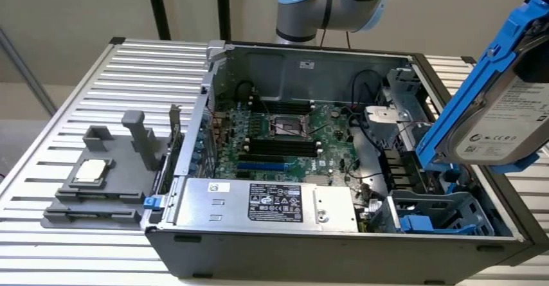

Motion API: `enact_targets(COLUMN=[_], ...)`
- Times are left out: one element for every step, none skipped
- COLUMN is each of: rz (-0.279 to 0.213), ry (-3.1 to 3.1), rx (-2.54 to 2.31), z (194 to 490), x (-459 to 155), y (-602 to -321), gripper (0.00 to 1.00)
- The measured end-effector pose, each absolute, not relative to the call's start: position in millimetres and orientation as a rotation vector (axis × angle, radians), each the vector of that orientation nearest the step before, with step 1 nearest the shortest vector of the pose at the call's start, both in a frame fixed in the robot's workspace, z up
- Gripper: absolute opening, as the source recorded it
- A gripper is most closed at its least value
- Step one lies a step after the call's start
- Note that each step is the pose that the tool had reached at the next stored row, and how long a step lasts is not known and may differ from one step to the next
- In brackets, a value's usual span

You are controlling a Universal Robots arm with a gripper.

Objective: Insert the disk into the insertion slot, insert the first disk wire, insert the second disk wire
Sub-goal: 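Insert the disk into the insertion slot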

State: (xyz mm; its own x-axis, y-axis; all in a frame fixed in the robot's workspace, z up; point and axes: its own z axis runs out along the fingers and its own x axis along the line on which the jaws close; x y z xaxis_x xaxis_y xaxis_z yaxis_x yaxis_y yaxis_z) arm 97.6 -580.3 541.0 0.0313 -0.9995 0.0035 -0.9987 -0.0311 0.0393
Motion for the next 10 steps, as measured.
enact_targets(rz=[-0.039, -0.039, -0.039, -0.039, -0.039, -0.039, -0.039, -0.039, -0.039, -0.039], ry=[-2.165, -2.165, -2.165, -2.165, -2.165, -2.165, -2.165, -2.165, -2.165, -2.165], rx=[2.234, 2.234, 2.234, 2.234, 2.234, 2.234, 2.234, 2.234, 2.234, 2.234], z=[541.1, 541.3, 541.5, 541.7, 542.0, 542.2, 542.3, 542.3, 542.2, 541.7], x=[97.6, 97.6, 97.6, 97.6, 97.6, 97.6, 97.6, 97.6, 97.6, 98.1], y=[-580.3, -580.3, -580.3, -580.3, -580.3, -580.3, -580.3, -580.3, -580.3, -580.3], gripper=[0.32, 0.32, 0.32, 0.32, 0.32, 0.32, 0.32, 0.32, 0.32, 0.32])
